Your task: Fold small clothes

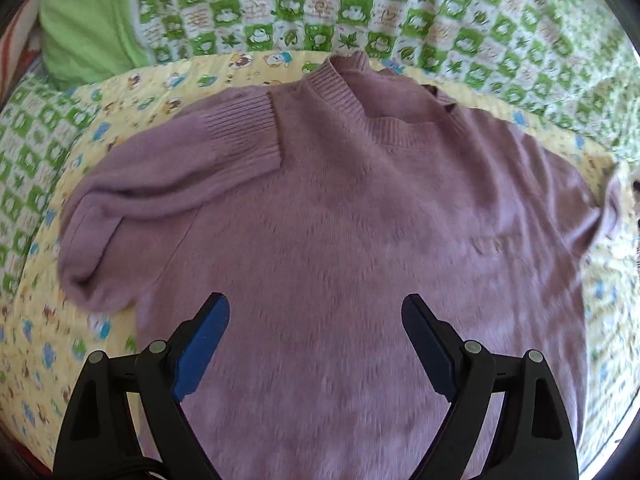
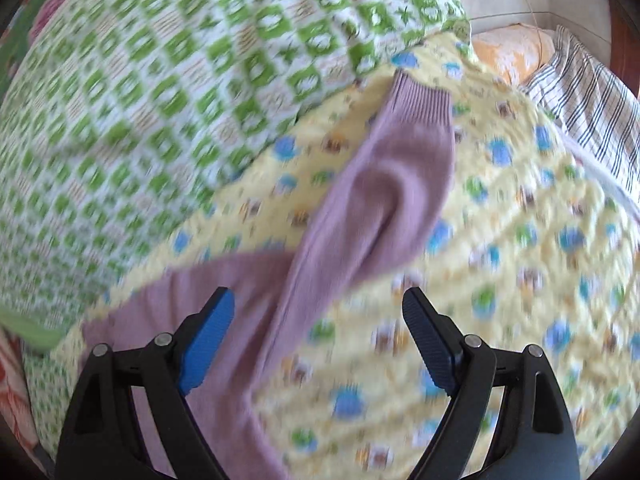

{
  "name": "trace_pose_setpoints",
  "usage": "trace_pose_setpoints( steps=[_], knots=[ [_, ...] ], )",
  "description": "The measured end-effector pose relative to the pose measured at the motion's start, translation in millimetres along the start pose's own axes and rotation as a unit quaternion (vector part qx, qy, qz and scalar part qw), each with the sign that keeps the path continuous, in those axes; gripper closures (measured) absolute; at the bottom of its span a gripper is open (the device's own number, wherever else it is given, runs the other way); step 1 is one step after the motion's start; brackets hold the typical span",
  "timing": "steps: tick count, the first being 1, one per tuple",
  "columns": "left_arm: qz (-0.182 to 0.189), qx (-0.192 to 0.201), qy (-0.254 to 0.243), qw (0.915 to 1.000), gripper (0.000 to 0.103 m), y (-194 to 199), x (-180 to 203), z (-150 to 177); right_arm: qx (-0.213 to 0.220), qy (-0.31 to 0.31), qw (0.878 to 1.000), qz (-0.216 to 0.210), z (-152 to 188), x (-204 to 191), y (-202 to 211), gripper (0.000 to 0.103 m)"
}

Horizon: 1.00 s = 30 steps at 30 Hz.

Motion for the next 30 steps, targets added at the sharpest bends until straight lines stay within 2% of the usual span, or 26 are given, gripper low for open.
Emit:
trace_pose_setpoints(
  steps=[5, 8, 9, 10, 12, 14, 16, 17, 18, 19, 21, 23, 24, 25, 26, 27, 28, 30],
  knots=[
    [-0.001, -0.013, 0.004, 0.9999, 0.015, -32.5, 5.7, -21.4, -0.009, -0.01, 0.998, 0.055, -63.3, 19.2, -69.2, 0.021],
    [-0.003, -0.021, 0.001, 0.9998, 0.015, -50.4, 9.0, -25.2, -0.027, -0.012, 0.995, 0.091, -78.8, 39.3, -104.5, 0.034],
    [-0.005, -0.029, -0.003, 0.9996, 0.015, -58.2, 10.4, -24.5, -0.034, -0.012, 0.995, 0.097, -80.6, 45.5, -113.7, 0.048],
    [-0.006, -0.035, -0.005, 0.9993, 0.015, -64.6, 10.7, -24.4, -0.039, -0.01, 0.994, 0.101, -82.2, 51.8, -122.7, 0.071],
    [0.004, -0.04, -0.003, 0.9992, 0.018, -70.8, 9.9, -24.4, -0.031, -0.005, 0.997, 0.077, -82.9, 52.0, -117.9, 0.096],
    [0.023, -0.037, 0.005, 0.999, 0.019, -69.6, 7.4, -25.2, -0.001, 0.007, 0.999, 0.039, -86.5, 37.1, -97.8, 0.096],
    [0.045, -0.033, 0.014, 0.9983, 0.019, -61.8, 1.8, -25.1, 0.032, 0.037, 0.999, -0.024, -82.2, 2.2, -63.3, 0.097],
    [0.055, -0.031, 0.019, 0.9978, 0.019, -56.3, -2.2, -24.0, 0.044, 0.062, 0.994, -0.079, -74.1, -29.3, -38.7, 0.097],
    [0.068, -0.028, 0.026, 0.9969, 0.019, -49.1, -7.6, -22.5, 0.048, 0.08, 0.989, -0.111, -66.5, -49.5, -24.3, 0.097],
    [0.078, -0.026, 0.03, 0.9961, 0.019, -42.8, -11.3, -20.4, 0.05, 0.111, 0.979, -0.162, -49.9, -85.1, -1.2, 0.097],
    [0.103, -0.02, 0.041, 0.9937, 0.018, -28.4, -20.4, -16.0, 0.039, 0.146, 0.96, -0.234, -15.3, -135.4, 26.2, 0.097],
    [0.131, -0.021, 0.047, 0.9901, 0.018, -21.4, -28.0, -14.7, -0.005, 0.177, 0.933, -0.312, 39.9, -193.6, 43.4, 0.097],
    [0.136, -0.026, 0.048, 0.9893, 0.018, -16.9, -28.1, -10.4, -0.038, 0.187, 0.918, -0.348, 68.2, -216.9, 45.0, 0.093],
    [0.141, -0.031, 0.05, 0.9882, 0.018, -13.4, -29.3, -7.7, -0.081, 0.193, 0.901, -0.38, 97.2, -238.3, 42.6, 0.091],
    [0.148, -0.036, 0.055, 0.9868, 0.018, -15.1, -32.8, -6.7, -0.136, 0.205, 0.88, -0.406, 133.2, -259.8, 38.3, 0.085],
    [0.151, -0.04, 0.058, 0.986, 0.018, -16.1, -33.1, -3.9, -0.167, 0.218, 0.872, -0.405, 159.0, -270.1, 33.6, 0.063],
    [0.156, -0.048, 0.067, 0.9843, 0.018, -20.9, -36.3, -2.9, -0.176, 0.225, 0.873, -0.396, 175.3, -272.6, 30.5, 0.05],
    [0.162, -0.063, 0.078, 0.9816, 0.018, -24.2, -43.9, 11.0, -0.187, 0.222, 0.883, -0.369, 198.1, -264.7, 18.6, 0.049]
  ],
)
Point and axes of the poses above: each gripper's, at about its wrist camera, not at the fingertips, and y roughly against the way its jaws point, x to its right, z to its underside, the point moved 5 cm from there along -y, roughly the way its jaws point
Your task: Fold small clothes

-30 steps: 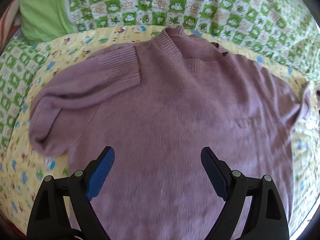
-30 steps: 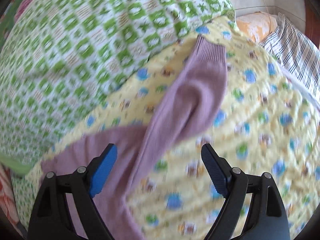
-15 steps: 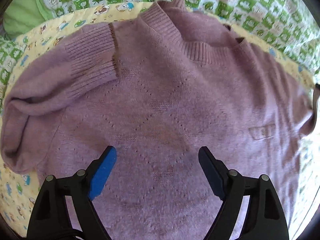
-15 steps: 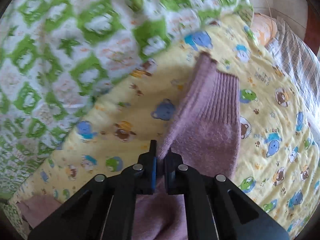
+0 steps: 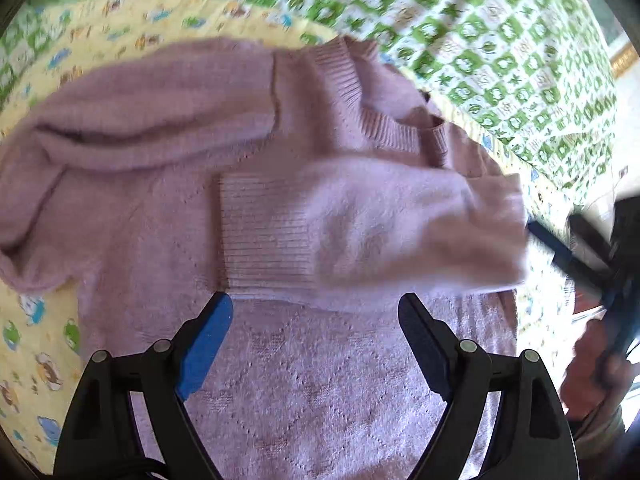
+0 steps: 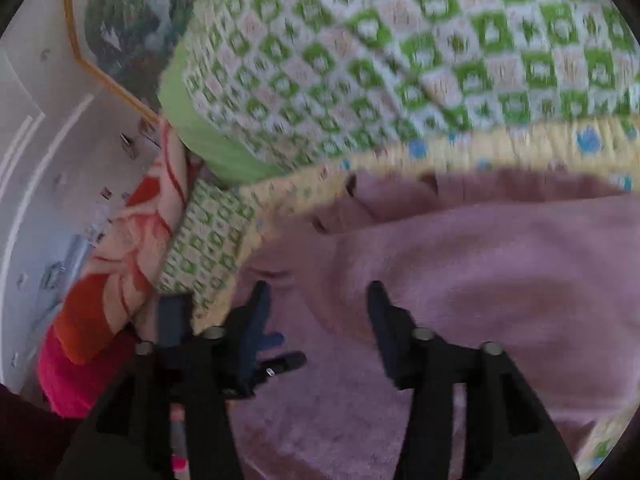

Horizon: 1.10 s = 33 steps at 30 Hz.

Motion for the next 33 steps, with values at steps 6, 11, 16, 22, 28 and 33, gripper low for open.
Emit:
trace_pose_setpoints(
  steps=[6, 11, 16, 22, 28, 33],
  knots=[
    [0.011, -0.038, 0.049, 0.998, 0.023, -40.9, -20.3, -3.9, 0.002, -0.068, 0.996, 0.063, 26.5, 59.0, 30.0, 0.049],
    [0.02, -0.021, 0.052, 0.9982, 0.09, -52.7, -12.6, -17.6, 0.023, -0.102, 0.99, 0.099, 40.9, 84.6, 52.3, 0.049],
    [0.031, 0.027, 0.018, 0.999, 0.098, -22.4, 8.9, -28.2, 0.067, -0.134, 0.981, 0.123, 40.0, 102.0, 79.3, 0.049],
    [0.019, 0.097, 0.013, 0.995, 0.098, 45.4, -12.3, -23.1, 0.107, -0.145, 0.971, 0.157, 35.0, 113.2, 113.8, 0.049],
    [-0.01, 0.062, 0.055, 0.9965, 0.098, 17.7, -66.8, 0.1, 0.096, -0.154, 0.962, 0.202, 29.2, 133.6, 104.9, 0.049],
    [-0.014, 0.053, 0.047, 0.9973, 0.098, 9.4, -63.1, 9.2, 0.066, -0.137, 0.965, 0.213, 11.1, 146.1, 72.7, 0.049]
  ],
)
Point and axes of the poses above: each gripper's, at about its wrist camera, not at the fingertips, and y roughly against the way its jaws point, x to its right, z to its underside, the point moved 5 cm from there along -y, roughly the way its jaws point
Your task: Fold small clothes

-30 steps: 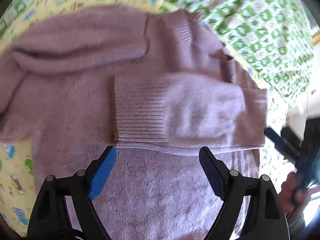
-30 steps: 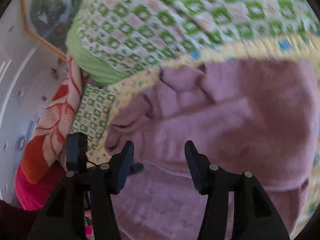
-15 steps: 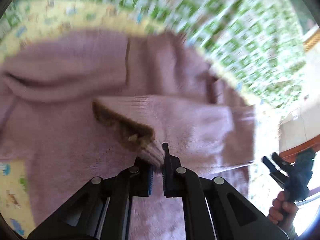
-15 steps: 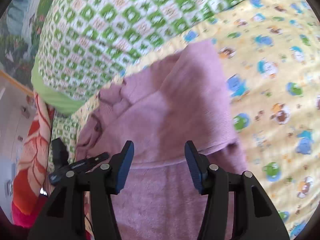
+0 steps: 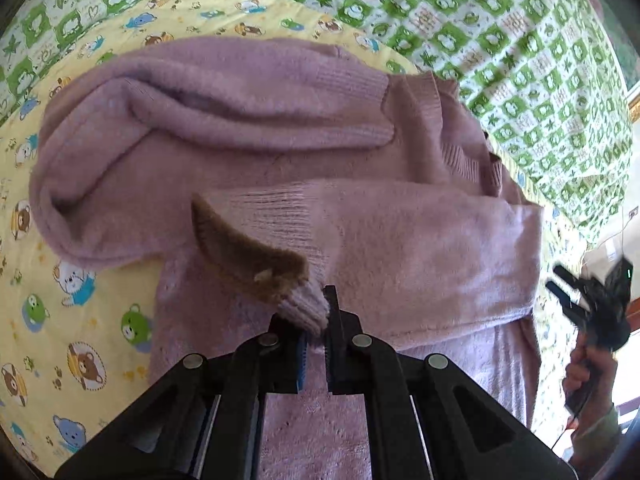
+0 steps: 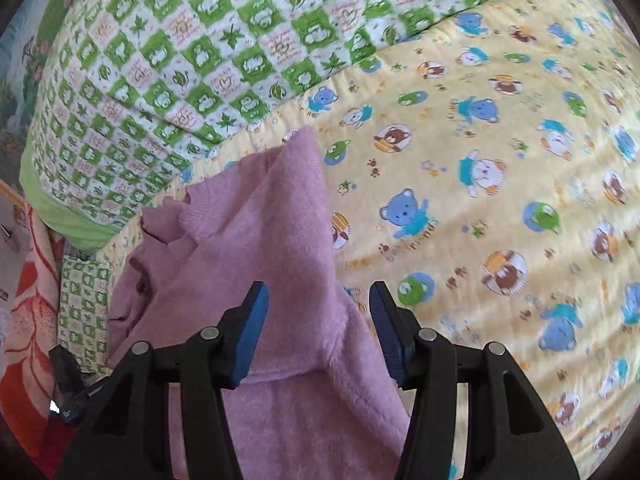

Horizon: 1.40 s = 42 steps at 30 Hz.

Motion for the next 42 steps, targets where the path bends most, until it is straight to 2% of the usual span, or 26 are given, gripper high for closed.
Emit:
trace_pose_setpoints(
  steps=[4, 6, 7, 8, 9, 12, 14, 16, 19, 21, 25, 26, 28, 30, 31, 33, 36, 37, 38, 39, 40, 42],
  knots=[
    [-0.002, -0.007, -0.001, 1.0, 0.098, -5.6, 2.0, 5.9, -0.013, 0.006, 1.0, 0.007, -19.4, -0.2, -36.3, 0.049],
    [-0.003, -0.01, -0.007, 0.9999, 0.098, -6.6, 3.3, 8.2, -0.025, -0.005, 1.0, -0.004, -27.0, 1.5, -52.3, 0.049],
    [-0.001, -0.011, -0.008, 0.9999, 0.098, -7.0, 5.2, 8.3, -0.029, 0.0, 0.999, -0.019, -32.2, -0.2, -58.5, 0.065],
    [0.001, -0.012, -0.011, 0.9999, 0.098, -8.4, 8.3, 7.6, -0.036, 0.018, 0.999, -0.028, -36.9, -4.8, -60.9, 0.087],
    [0.006, -0.011, -0.013, 0.9998, 0.098, -9.7, 12.6, 5.9, -0.038, 0.034, 0.998, -0.021, -40.8, -7.1, -58.9, 0.092],
    [0.016, -0.008, -0.03, 0.9994, 0.098, -18.1, 34.2, -2.2, -0.001, 0.085, 0.996, 0.017, -72.2, -12.4, -35.5, 0.093],
    [0.016, -0.007, -0.047, 0.9987, 0.098, -29.5, 49.8, -6.0, 0.004, 0.094, 0.995, 0.03, -88.6, -5.6, -30.9, 0.093],
    [0.001, -0.011, -0.059, 0.9982, 0.098, -40.1, 54.7, -4.4, -0.009, 0.105, 0.993, 0.047, -92.5, 2.3, -41.3, 0.094],
    [-0.005, -0.021, -0.057, 0.9981, 0.098, -48.4, 47.5, 3.6, -0.03, 0.121, 0.989, 0.074, -81.4, 11.3, -60.7, 0.094],
    [-0.009, -0.018, -0.065, 0.9977, 0.097, -44.9, 40.7, 9.1, -0.022, 0.113, 0.991, 0.068, -76.7, 15.5, -61.4, 0.092],
    [-0.015, -0.013, -0.077, 0.9968, 0.093, -35.0, 38.0, 8.8, -0.01, 0.093, 0.992, 0.079, -70.3, 13.6, -42.0, 0.079],
    [-0.021, -0.011, -0.084, 0.9962, 0.089, -31.8, 37.6, 9.1, -0.003, 0.094, 0.992, 0.082, -66.9, 11.7, -31.7, 0.078],
    [-0.024, -0.009, -0.087, 0.9959, 0.086, -27.0, 36.5, 10.9, 0.017, 0.095, 0.993, 0.062, -55.3, -2.4, -9.2, 0.078],
    [-0.03, -0.01, -0.084, 0.9959, 0.083, -25.4, 35.8, 10.3, 0.02, 0.095, 0.995, 0.017, -36.4, -21.1, 1.7, 0.074],
    [-0.031, -0.011, -0.084, 0.9959, 0.082, -23.8, 35.2, 11.2, 0.004, 0.101, 0.995, -0.011, -20.5, -31.1, 0.9, 0.066],
    [-0.039, -0.014, -0.084, 0.9956, 0.079, -21.7, 33.0, 13.3, -0.028, 0.109, 0.993, -0.024, 5.0, -41.2, -12.5, 0.057],
    [-0.054, -0.004, -0.095, 0.994, 0.077, -4.1, 26.3, 12.6, -0.076, 0.101, 0.992, 0.02, 32.9, -24.9, -42.4, 0.057],
    [-0.065, 0.003, -0.106, 0.9923, 0.07, 1.7, 26.9, 9.2, -0.085, 0.089, 0.992, 0.034, 37.8, -14.6, -46.7, 0.057],
    [-0.082, 0.015, -0.121, 0.9891, 0.056, 9.6, 26.6, 3.6, -0.08, 0.073, 0.994, 0.024, 38.0, -11.0, -44.4, 0.057],
    [-0.099, 0.029, -0.136, 0.9852, 0.048, 16.3, 27.8, -4.5, -0.07, 0.058, 0.996, 0.012, 36.9, -10.5, -37.2, 0.057],
    [-0.116, 0.042, -0.149, 0.9811, 0.033, 22.1, 28.6, -12.9, -0.065, 0.052, 0.996, 0.006, 36.0, -12.3, -30.4, 0.057],
    [-0.15, 0.067, -0.169, 0.9718, 0.027, 29.8, 31.0, -32.2, -0.05, 0.055, 0.997, -0.007, 36.6, -19.1, -12.1, 0.057]
  ],
)
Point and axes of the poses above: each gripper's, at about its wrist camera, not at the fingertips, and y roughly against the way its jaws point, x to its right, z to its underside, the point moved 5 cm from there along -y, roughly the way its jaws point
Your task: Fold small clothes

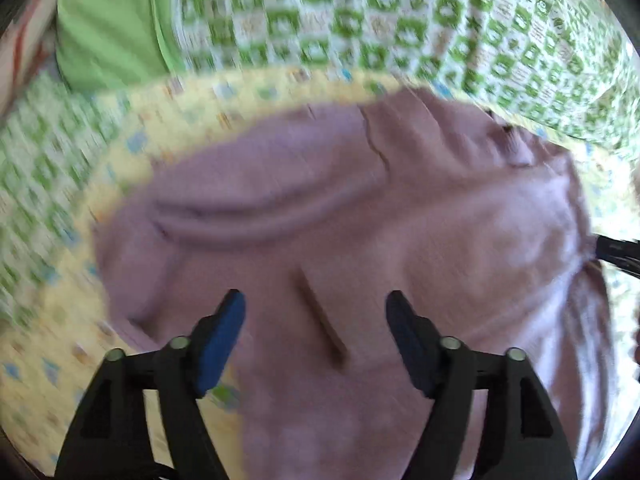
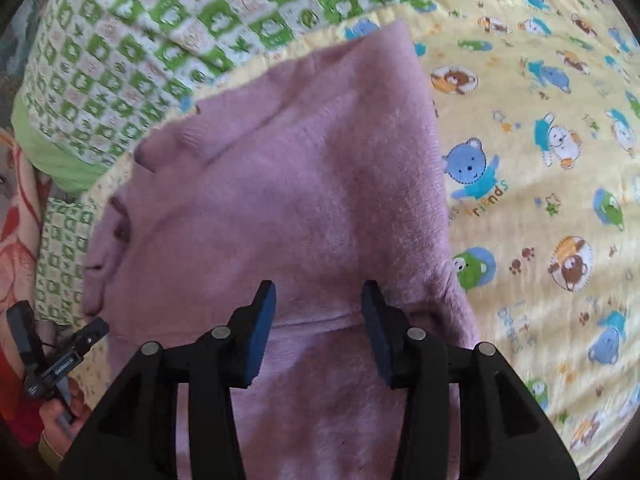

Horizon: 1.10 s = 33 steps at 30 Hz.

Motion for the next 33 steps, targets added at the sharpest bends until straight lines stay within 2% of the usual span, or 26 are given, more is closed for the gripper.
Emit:
trace_pose_setpoints(
  steps=[3, 5, 8, 10, 14, 16, 18, 22, 24, 26, 28, 29, 30, 31, 32, 33],
  knots=[
    [-0.017, 0.013, -0.015, 0.9996, 0.025, -4.5, -3.7, -24.8, 0.021, -0.001, 0.999, -0.027, 8.2, -14.6, 24.4, 0.057],
    [-0.022, 0.005, -0.019, 0.9996, 0.025, -12.3, -6.5, -35.3, 0.024, -0.001, 0.999, -0.043, 14.0, -20.9, 32.9, 0.057],
    [-0.022, 0.007, 0.007, 0.9997, 0.025, -12.9, -19.6, -38.0, 0.013, 0.018, 0.998, -0.062, 20.7, -46.1, 25.5, 0.057],
    [-0.036, 0.0, 0.035, 0.9988, 0.025, -17.5, -37.1, -29.8, 0.001, 0.031, 0.996, -0.081, 13.7, -69.6, 12.9, 0.057],
    [-0.056, -0.026, 0.118, 0.9911, 0.025, -24.1, -93.5, -2.7, -0.022, 0.053, 0.991, -0.123, 8.9, -115.6, -13.4, 0.057],
    [-0.057, -0.029, 0.139, 0.9881, 0.025, -26.6, -110.2, 6.3, -0.033, 0.068, 0.986, -0.146, 1.1, -148.2, -35.4, 0.057],
    [-0.057, -0.038, 0.151, 0.9862, 0.025, -33.3, -121.2, 14.4, -0.04, 0.086, 0.982, -0.163, -1.6, -175.2, -56.1, 0.057],
    [-0.084, -0.039, 0.141, 0.9857, 0.025, -43.2, -125.1, 11.3, -0.06, 0.106, 0.977, -0.174, -14.5, -228.9, -106.6, 0.057],
    [-0.075, -0.01, 0.115, 0.9905, 0.025, -35.3, -116.5, -2.0, -0.07, 0.108, 0.977, -0.168, -18.9, -244.3, -127.3, 0.056],
    [-0.07, 0.013, 0.059, 0.9957, 0.025, -31.5, -98.8, -14.8, -0.075, 0.095, 0.979, -0.163, -22.9, -248.1, -135.4, 0.056],
    [-0.076, 0.022, -0.045, 0.9958, 0.025, -35.5, -66.0, -22.3, -0.061, 0.077, 0.98, -0.176, -24.7, -243.8, -127.4, 0.056],
    [-0.087, 0.027, -0.089, 0.9918, 0.025, -38.0, -52.7, -23.3, -0.056, 0.07, 0.98, -0.176, -24.3, -238.9, -122.9, 0.056],
    [-0.102, 0.03, -0.143, 0.984, 0.025, -43.1, -36.4, -23.8, -0.054, 0.061, 0.981, -0.174, -22.8, -231.7, -117.8, 0.056],
    [-0.11, 0.03, -0.177, 0.9775, 0.027, -47.4, -25.3, -23.8, -0.053, 0.052, 0.982, -0.172, -21.7, -224.0, -112.2, 0.056],
    [-0.122, 0.028, -0.212, 0.9692, 0.033, -56.2, -14.2, -24.9, -0.049, 0.044, 0.983, -0.171, -20.6, -216.0, -106.4, 0.056],
    [-0.127, 0.019, -0.226, 0.9656, 0.038, -63.9, -9.1, -26.5, -0.046, 0.04, 0.984, -0.168, -20.5, -211.0, -102.6, 0.056]
  ],
)
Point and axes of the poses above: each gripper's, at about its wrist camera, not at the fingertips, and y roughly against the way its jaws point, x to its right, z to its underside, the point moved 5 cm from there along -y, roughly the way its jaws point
